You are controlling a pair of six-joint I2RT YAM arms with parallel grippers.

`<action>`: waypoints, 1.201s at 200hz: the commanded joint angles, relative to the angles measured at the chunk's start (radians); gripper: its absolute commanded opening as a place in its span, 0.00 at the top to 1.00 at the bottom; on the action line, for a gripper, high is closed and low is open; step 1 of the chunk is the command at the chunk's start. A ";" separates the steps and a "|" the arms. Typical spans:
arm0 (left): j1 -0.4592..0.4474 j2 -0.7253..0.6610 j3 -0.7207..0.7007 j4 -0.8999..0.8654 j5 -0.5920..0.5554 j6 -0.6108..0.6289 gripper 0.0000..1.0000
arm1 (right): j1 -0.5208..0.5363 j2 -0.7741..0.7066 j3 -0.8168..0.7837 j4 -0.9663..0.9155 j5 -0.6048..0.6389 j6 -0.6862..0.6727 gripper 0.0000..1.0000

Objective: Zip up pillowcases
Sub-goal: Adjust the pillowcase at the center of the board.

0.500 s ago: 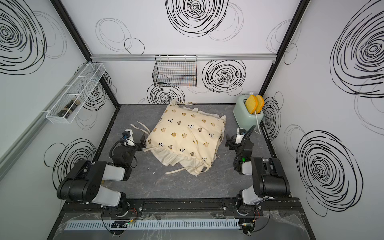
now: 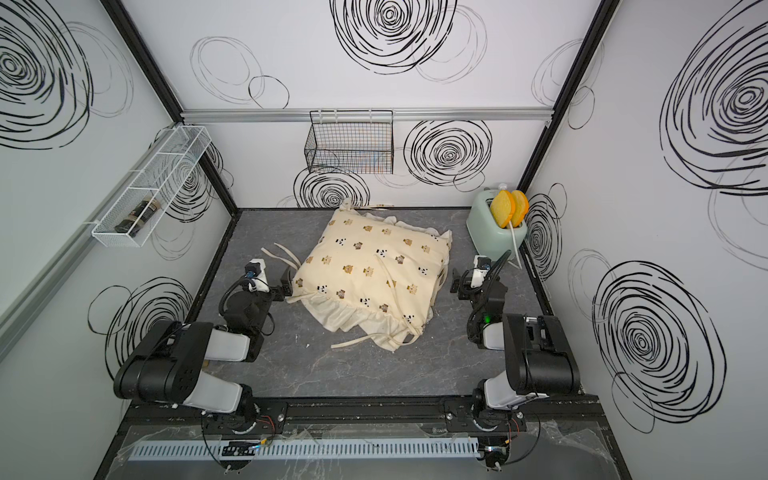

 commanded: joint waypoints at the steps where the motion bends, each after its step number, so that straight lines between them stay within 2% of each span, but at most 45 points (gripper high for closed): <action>1: -0.004 -0.012 -0.009 0.025 0.008 0.009 0.04 | 0.003 -0.013 0.003 -0.001 0.005 0.004 0.03; 69: 0.003 -0.021 -0.001 0.015 -0.002 -0.003 0.03 | 0.000 -0.018 0.000 0.001 0.005 0.005 0.03; 80: 0.004 -0.088 0.049 -0.119 0.011 0.003 0.01 | 0.000 -0.042 -0.009 0.065 0.041 -0.010 0.03; 83: -0.003 -0.117 0.067 -0.188 0.008 0.012 0.01 | -0.001 -0.062 0.016 0.011 0.046 -0.005 0.03; 88: -0.023 -0.161 0.106 -0.290 -0.018 0.026 0.02 | -0.005 -0.105 0.087 -0.196 0.052 0.004 0.03; 94: -0.061 -0.203 0.137 -0.374 -0.099 0.045 0.03 | -0.005 -0.144 0.192 -0.410 0.071 0.059 0.03; 107: -0.139 -0.257 0.185 -0.436 -0.238 0.040 0.04 | 0.001 -0.165 0.313 -0.557 0.031 0.084 0.03; 120: -0.207 -0.296 0.280 -0.613 -0.318 -0.054 0.04 | 0.026 -0.165 0.397 -0.686 0.004 0.112 0.02; 137: -0.350 -0.325 0.407 -0.899 -0.409 -0.203 0.04 | 0.064 -0.171 0.499 -0.899 0.027 0.185 0.03; 148: -0.437 -0.338 0.459 -1.048 -0.402 -0.326 0.04 | 0.072 -0.182 0.537 -1.003 -0.010 0.242 0.01; 160: -0.526 -0.364 0.460 -1.115 -0.353 -0.479 0.04 | 0.066 -0.204 0.555 -1.087 -0.103 0.298 0.01; 182: -0.640 -0.440 0.355 -1.085 -0.201 -0.795 0.04 | 0.057 -0.254 0.538 -1.172 -0.259 0.321 0.05; 201: -0.757 -0.480 0.233 -0.979 -0.169 -1.021 0.04 | 0.022 -0.307 0.503 -1.189 -0.366 0.340 0.06; 222: -0.876 -0.431 0.182 -0.864 -0.254 -1.109 0.04 | -0.005 -0.320 0.474 -1.182 -0.485 0.339 0.05; 240: -0.888 -0.292 0.197 -0.676 -0.194 -1.132 0.04 | -0.002 -0.290 0.460 -1.211 -0.584 0.345 0.05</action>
